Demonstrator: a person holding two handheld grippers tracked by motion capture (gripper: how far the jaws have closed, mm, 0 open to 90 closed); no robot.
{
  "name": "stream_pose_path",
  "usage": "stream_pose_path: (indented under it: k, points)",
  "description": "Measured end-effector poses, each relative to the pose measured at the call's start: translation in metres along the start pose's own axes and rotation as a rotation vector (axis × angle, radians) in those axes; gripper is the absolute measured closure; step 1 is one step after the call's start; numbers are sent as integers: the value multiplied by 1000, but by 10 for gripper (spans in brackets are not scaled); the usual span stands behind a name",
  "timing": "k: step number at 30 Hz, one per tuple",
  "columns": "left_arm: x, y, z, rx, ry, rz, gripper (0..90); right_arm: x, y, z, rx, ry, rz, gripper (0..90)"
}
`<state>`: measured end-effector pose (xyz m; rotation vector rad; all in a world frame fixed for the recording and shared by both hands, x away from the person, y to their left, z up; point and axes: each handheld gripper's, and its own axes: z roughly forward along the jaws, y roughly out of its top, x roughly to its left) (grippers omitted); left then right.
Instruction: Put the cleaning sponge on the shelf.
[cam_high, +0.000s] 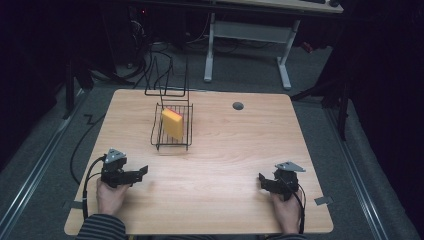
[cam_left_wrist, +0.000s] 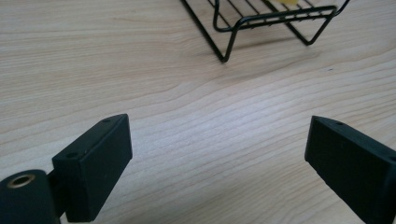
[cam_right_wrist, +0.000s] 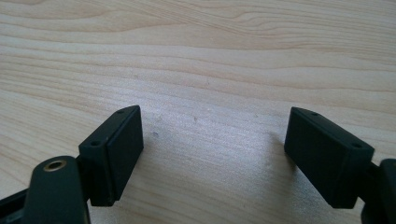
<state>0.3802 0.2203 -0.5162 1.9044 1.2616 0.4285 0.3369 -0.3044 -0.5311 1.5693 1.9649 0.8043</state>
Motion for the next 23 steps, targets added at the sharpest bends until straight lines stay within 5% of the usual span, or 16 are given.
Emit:
stream_pose_path:
  k: [8, 13, 23]
  points:
    - [2, -10, 10, 34, 38, 1, 81, 0, 0, 0, 0, 0, -1, 197]
    - [1, -14, 17, 74, 120, 53, 102, 0, 0, 0, 0, 1, -2, 197]
    - [1, -14, 18, 77, 125, 60, 104, 0, 0, 0, 0, 2, -2, 197]
